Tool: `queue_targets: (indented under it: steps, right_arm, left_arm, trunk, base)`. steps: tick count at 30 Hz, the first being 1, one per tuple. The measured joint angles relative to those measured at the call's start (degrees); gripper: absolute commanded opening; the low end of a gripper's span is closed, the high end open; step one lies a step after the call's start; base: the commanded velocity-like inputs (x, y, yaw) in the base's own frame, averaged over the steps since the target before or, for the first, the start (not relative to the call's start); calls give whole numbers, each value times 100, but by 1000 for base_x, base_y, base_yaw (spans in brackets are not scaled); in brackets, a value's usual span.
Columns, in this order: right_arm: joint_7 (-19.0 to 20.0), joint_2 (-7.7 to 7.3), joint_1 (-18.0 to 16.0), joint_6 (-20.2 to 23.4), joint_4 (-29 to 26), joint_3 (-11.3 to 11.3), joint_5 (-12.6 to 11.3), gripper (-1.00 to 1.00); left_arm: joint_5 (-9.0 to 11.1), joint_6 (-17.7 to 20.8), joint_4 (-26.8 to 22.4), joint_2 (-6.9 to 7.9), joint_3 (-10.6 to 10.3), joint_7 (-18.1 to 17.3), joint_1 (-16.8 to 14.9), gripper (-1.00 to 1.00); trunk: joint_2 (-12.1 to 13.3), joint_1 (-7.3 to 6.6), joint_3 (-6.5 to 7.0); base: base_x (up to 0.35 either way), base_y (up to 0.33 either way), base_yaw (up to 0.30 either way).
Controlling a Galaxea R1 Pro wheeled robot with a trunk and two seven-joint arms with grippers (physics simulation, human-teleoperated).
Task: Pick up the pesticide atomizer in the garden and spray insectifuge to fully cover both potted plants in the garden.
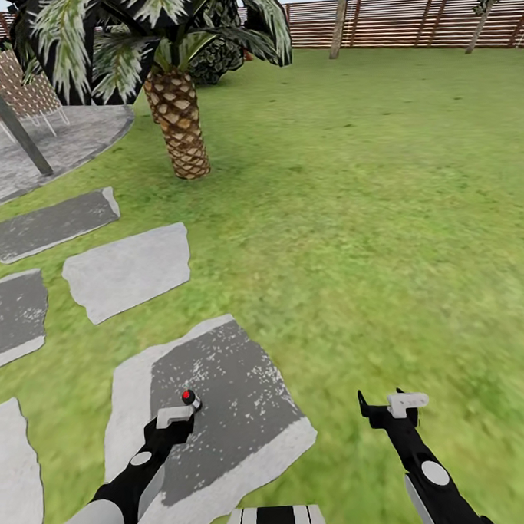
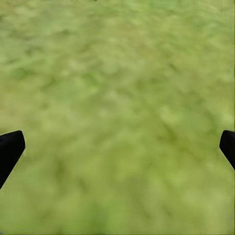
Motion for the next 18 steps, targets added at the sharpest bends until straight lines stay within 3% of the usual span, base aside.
queue_targets:
  steps: [9,18]
  right_arm:
    - [0,0,1,-7,-1,-4,-5,100]
    - [0,0,2,-5,-3,-6,-4,100]
  left_arm:
    - [0,-2,2,-5,0,-1,-1,100]
    - [0,-4,3,-10,0,-2,-2,100]
  trunk:
    - [0,0,0]
    - [0,-2,0]
  base:
    - [11,-5,54]
    - [195,-141,1]
